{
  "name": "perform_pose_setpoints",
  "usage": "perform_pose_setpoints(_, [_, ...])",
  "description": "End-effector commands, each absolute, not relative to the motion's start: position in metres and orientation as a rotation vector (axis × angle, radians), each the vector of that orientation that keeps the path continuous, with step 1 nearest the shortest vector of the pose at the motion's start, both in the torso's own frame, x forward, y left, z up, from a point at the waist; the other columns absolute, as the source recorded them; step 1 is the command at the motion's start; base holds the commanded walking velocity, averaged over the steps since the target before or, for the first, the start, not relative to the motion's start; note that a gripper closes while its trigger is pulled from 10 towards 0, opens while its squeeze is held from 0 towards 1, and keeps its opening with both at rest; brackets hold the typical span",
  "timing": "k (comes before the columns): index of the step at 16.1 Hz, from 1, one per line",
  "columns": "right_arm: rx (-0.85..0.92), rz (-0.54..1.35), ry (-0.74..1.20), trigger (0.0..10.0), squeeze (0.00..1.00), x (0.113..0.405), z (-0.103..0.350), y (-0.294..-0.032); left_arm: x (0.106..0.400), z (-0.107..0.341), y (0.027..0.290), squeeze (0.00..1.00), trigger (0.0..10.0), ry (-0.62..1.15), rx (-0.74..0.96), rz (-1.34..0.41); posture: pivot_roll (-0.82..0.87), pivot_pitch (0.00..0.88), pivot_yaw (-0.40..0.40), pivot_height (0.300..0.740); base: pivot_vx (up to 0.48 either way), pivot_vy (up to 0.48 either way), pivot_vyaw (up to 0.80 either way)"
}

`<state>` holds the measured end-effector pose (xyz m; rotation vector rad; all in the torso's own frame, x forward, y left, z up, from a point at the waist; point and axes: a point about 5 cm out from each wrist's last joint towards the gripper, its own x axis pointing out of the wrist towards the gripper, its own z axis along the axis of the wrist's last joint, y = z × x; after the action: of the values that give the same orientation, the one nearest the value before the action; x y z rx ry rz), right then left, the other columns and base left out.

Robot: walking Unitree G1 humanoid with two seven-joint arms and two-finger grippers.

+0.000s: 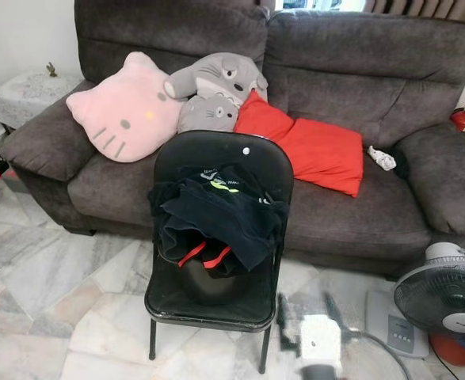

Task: Hang hanger

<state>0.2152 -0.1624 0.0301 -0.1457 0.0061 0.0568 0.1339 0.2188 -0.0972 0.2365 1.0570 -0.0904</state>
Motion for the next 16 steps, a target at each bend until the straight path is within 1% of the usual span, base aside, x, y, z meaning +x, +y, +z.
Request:
perform_pose_setpoints(1, [-0.113,0.125,0.002,10.0,1.00,0.225,0.036,-0.157,0.120,-0.105,0.202,0.00,10.0,1.109,0.208,-0.159,-0.09,0.032,-0.063,0.740,0.000,0.000,0.00])
perform_pose_setpoints(2, [-0.103,0.140,-0.004,10.0,1.00,0.229,0.039,-0.155,0.120,-0.105,0.202,0.00,10.0,1.110,0.208,-0.159,-0.09,0.029,-0.062,0.740,0.000,0.000,0.00])
perform_pose_setpoints(4, [-0.104,0.278,-0.001,10.0,1.00,0.250,0.045,-0.140,0.119,-0.105,0.201,0.00,10.0,1.111,0.209,-0.161,-0.09,0.021,-0.065,0.740,0.000,0.000,0.00])
perform_pose_setpoints(5, [-0.115,0.296,-0.008,10.0,1.00,0.257,0.049,-0.138,0.119,-0.105,0.201,0.00,10.0,1.110,0.208,-0.159,-0.08,0.018,-0.067,0.740,0.000,0.000,0.00])
perform_pose_setpoints(6, [-0.132,0.273,-0.008,10.0,0.93,0.269,0.054,-0.140,0.119,-0.105,0.201,0.00,10.0,1.108,0.207,-0.155,-0.08,0.036,-0.063,0.740,0.000,0.000,0.00])
perform_pose_setpoints(7, [-0.139,0.267,-0.010,10.0,0.15,0.276,0.057,-0.140,0.120,-0.105,0.201,0.00,10.0,1.107,0.207,-0.154,-0.07,0.048,-0.063,0.740,0.000,0.000,0.00])
perform_pose_setpoints(8, [-0.154,0.280,-0.005,10.0,0.00,0.282,0.059,-0.139,0.120,-0.105,0.201,0.00,10.0,1.106,0.206,-0.152,-0.08,0.058,-0.063,0.740,0.000,0.000,0.00])
perform_pose_setpoints(11, [-0.124,0.299,0.001,10.0,0.00,0.289,0.062,-0.135,0.122,-0.105,0.201,0.00,10.0,1.103,0.202,-0.148,-0.07,0.069,-0.061,0.740,0.000,0.000,0.00])
perform_pose_setpoints(16, [-0.126,0.351,0.026,10.0,0.00,0.280,0.054,-0.129,0.124,-0.104,0.201,0.00,10.0,1.098,0.201,-0.144,-0.07,0.080,-0.062,0.740,0.000,0.000,0.00])
